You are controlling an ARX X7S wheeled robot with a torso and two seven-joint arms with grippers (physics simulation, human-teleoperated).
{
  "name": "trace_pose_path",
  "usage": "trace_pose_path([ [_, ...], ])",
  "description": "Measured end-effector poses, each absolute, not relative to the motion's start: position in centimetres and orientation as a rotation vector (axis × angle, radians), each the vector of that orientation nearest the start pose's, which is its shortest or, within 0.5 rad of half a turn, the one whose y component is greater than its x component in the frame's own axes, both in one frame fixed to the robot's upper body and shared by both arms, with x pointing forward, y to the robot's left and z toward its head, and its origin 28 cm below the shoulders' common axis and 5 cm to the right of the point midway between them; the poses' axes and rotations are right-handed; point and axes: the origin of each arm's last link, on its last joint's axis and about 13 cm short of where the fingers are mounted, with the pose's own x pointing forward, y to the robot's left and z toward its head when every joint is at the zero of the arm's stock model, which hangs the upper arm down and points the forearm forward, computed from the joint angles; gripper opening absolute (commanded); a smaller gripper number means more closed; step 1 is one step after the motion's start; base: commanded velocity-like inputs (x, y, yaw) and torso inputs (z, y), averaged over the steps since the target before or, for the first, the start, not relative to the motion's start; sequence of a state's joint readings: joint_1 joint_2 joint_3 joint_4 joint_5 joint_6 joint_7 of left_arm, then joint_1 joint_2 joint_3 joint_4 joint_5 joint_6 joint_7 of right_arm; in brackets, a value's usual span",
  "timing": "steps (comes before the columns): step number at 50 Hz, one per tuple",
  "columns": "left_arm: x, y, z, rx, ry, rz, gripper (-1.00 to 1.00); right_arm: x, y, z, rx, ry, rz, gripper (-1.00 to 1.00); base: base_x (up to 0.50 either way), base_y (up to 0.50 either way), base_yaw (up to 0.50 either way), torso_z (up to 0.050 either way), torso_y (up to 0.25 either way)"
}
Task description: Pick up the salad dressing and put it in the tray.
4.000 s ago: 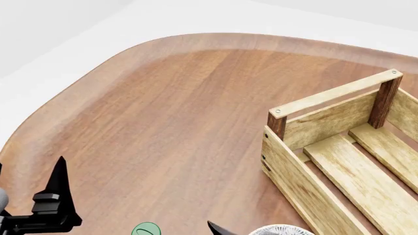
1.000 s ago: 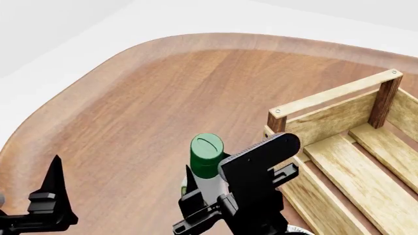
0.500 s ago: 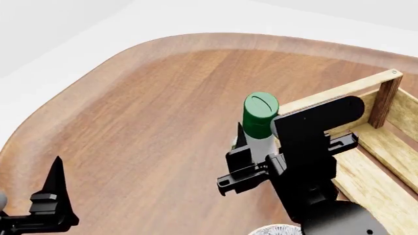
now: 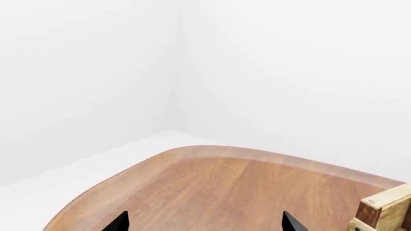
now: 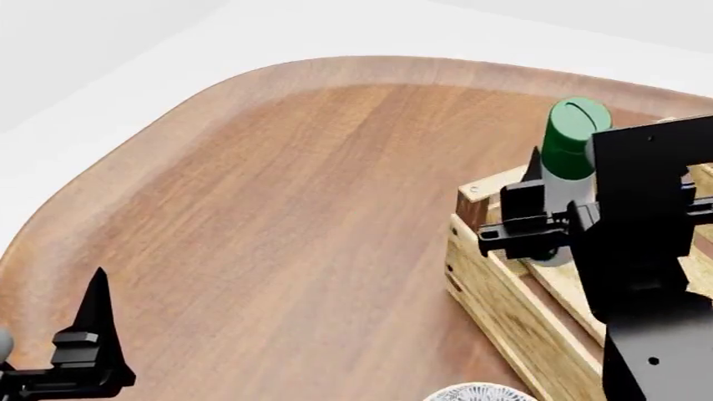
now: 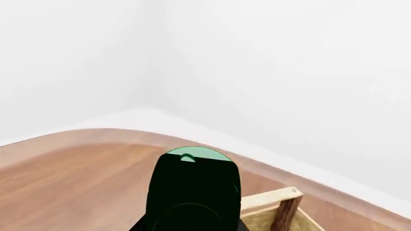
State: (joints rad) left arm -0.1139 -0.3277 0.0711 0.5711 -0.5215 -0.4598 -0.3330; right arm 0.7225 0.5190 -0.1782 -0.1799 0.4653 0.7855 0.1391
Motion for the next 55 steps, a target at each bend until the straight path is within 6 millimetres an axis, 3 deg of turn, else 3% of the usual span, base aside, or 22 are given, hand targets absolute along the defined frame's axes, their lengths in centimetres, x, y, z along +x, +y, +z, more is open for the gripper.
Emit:
trace_pose_path([
  [26, 21.0, 22.5, 12.6, -0.136, -0.134, -0.012, 1.00, 33.1, -21.1, 19.8, -0.165, -0.001, -0.227, -1.00, 0.00, 0.00, 0.00, 0.000, 0.000],
  [55, 21.0, 22.5, 12.7, -0.132, -0.139, -0.014, 1.00, 37.7, -23.0, 16.5, -0.157, 0.092, -0.380, -1.00, 0.00, 0.00, 0.00, 0.000, 0.001],
])
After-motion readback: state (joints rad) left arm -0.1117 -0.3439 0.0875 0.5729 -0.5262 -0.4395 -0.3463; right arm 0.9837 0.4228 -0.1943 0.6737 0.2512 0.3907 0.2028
